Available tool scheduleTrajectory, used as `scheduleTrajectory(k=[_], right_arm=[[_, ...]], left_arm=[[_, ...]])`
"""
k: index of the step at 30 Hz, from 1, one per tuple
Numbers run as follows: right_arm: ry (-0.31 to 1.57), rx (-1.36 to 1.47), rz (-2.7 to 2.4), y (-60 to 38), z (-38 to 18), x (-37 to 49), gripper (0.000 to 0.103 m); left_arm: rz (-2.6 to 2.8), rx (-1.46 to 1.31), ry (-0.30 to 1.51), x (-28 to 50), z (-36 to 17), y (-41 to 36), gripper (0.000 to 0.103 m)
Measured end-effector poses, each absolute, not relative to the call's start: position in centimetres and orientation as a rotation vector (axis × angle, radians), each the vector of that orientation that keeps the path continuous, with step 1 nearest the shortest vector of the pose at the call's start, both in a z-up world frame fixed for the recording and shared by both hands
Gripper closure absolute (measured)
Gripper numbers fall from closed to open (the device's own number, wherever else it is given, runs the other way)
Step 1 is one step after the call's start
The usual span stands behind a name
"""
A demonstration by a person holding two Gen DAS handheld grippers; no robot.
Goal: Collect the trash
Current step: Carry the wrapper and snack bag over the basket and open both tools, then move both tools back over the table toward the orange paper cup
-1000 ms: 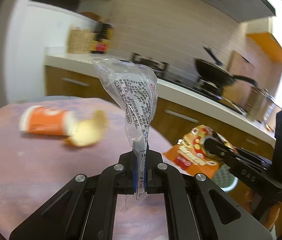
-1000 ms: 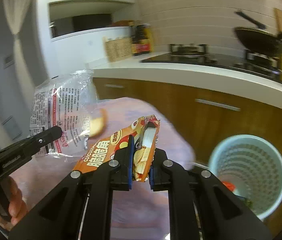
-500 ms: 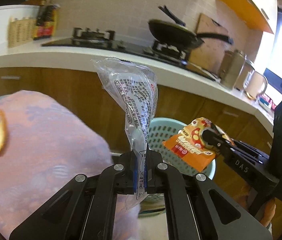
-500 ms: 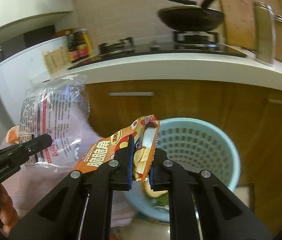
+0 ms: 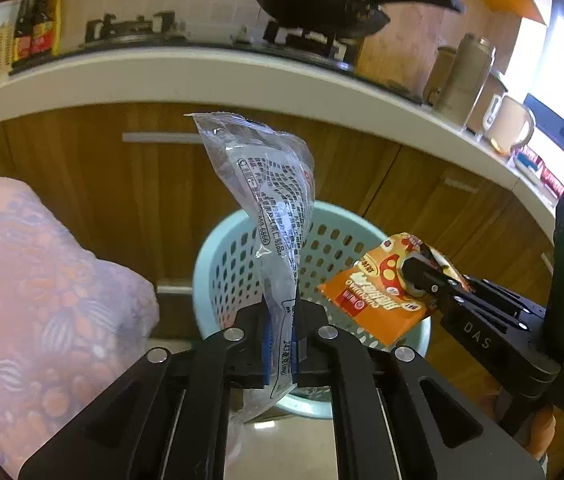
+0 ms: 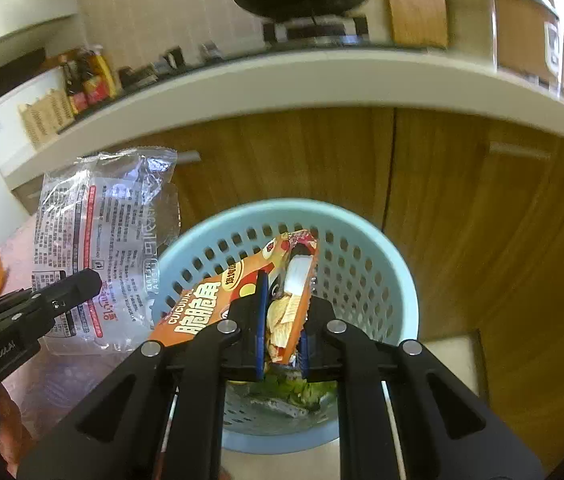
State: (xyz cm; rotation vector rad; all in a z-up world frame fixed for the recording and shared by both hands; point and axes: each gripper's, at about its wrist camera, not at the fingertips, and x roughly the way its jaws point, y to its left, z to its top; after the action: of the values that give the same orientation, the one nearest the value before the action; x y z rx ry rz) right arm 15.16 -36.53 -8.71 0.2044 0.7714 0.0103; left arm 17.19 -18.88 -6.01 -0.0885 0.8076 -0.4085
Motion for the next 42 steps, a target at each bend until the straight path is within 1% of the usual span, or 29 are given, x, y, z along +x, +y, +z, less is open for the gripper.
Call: scheduleTrajectory(k=[1,3,5,7,9,10,12,13,14,20,27,29,33,35,40,42], right_arm=[[0.79,0.212,0.007,-36.7,-9.2,15.4,0.092],[0.818,0.223,0.003,-37.0,-10.1,15.9,0.092],[0.839,0.23,-0.002,-37.3,-10.6,16.1,0.089],[0.845,0.249,-0.001,-37.7,-10.9,16.2,0.079],[0.844,0.247,-0.009,-37.9,-10.9,16.1,0.079],[0.846,0.247,-0.013,-38.0,-10.8,16.2,0.076],[0.84,0.264,-0.018,-38.2,-10.6,16.0,0.065],[0.835,0.271,-0.018,-38.3,-10.5,15.9,0.054],[0.824,0.275,-0.017,-38.3,-10.2,15.8,0.052],[0.764,0.247,0.003,-36.9,-7.8,14.9,0.052],[0.727,0.21,0.117,-33.1,-5.2,14.0,0.052],[0.711,0.192,0.163,-31.5,-4.4,13.5,0.048],[0.684,0.15,0.251,-27.1,-2.7,13.0,0.046],[0.679,0.139,0.291,-25.1,-2.2,12.8,0.042],[0.677,0.071,0.396,-18.6,-1.1,12.9,0.042],[0.673,0.04,0.435,-16.0,-0.8,13.0,0.042]], left_arm=[[-0.407,-0.08,0.817,17.4,-6.3,-19.2,0.097],[-0.401,-0.065,0.827,17.8,-6.8,-19.5,0.088],[-0.39,-0.063,0.84,18.1,-7.3,-19.6,0.064],[-0.397,-0.074,0.839,18.2,-7.4,-19.7,0.059],[-0.398,-0.072,0.835,18.2,-7.3,-19.6,0.057],[-0.398,-0.077,0.837,18.2,-7.2,-19.5,0.056],[-0.402,-0.086,0.832,18.0,-7.1,-19.3,0.055],[-0.401,-0.086,0.827,17.8,-6.9,-19.1,0.054],[-0.399,-0.084,0.821,17.6,-6.8,-19.0,0.053],[-0.406,-0.101,0.779,16.2,-5.2,-18.2,0.052],[-0.384,-0.125,0.706,13.4,-2.5,-15.1,0.051],[-0.366,-0.139,0.683,12.2,-1.9,-13.4,0.045],[-0.286,-0.152,0.631,9.7,-0.5,-8.8,0.043],[-0.246,-0.169,0.607,8.9,0.3,-6.6,0.04],[-0.116,-0.21,0.542,6.9,2.0,0.0,0.03],[-0.07,-0.228,0.521,6.3,2.4,2.5,0.029]])
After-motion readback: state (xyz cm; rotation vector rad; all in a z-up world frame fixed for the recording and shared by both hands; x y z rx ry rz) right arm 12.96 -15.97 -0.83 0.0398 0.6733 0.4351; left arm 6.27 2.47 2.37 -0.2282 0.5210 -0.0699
